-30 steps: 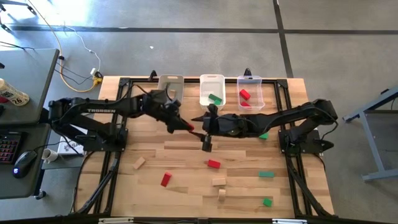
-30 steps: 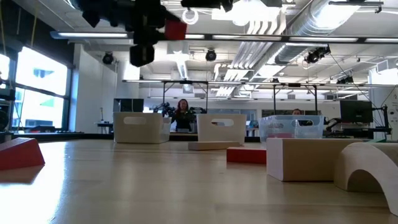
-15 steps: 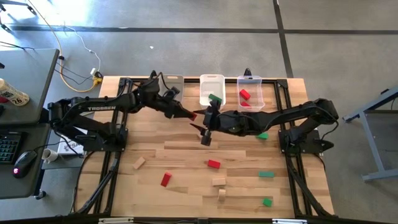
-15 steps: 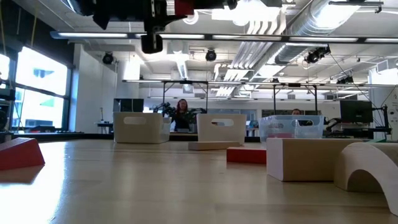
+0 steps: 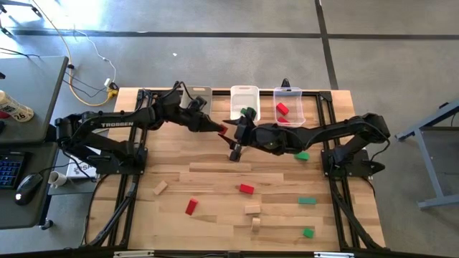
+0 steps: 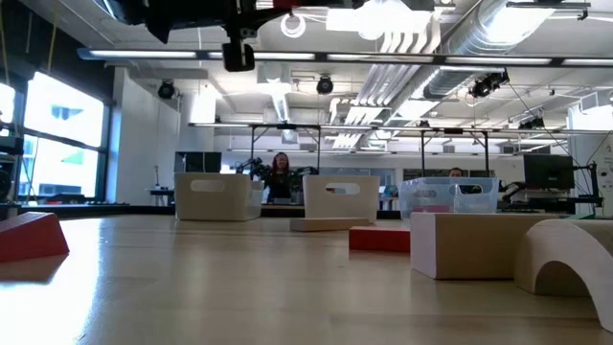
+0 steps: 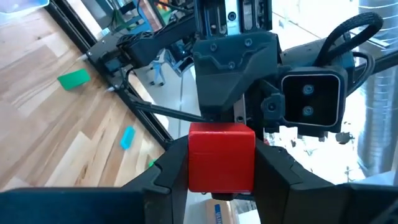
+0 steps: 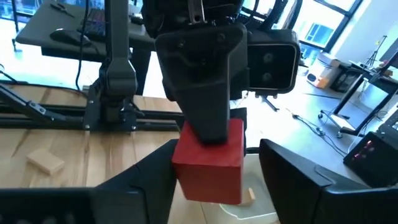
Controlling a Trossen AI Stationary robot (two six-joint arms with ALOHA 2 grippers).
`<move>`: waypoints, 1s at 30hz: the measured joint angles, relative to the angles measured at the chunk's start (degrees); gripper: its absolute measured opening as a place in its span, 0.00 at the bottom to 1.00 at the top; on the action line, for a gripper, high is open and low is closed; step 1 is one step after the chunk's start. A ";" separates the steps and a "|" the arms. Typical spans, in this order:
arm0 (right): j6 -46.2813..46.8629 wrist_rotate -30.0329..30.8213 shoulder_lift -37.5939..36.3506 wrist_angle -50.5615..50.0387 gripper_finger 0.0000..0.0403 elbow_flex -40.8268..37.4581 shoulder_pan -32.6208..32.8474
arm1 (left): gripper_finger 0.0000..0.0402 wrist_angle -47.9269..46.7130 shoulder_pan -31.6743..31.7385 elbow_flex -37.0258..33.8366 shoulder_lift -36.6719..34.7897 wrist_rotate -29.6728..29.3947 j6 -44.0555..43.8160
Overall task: Sort & place blocks by color
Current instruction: Put the red block into the transparent bin
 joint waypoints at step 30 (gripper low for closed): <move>9.53 8.51 0.01 -3.07 0.26 -0.02 -2.80 | 0.54 -0.66 1.83 -0.04 0.11 -5.63 15.65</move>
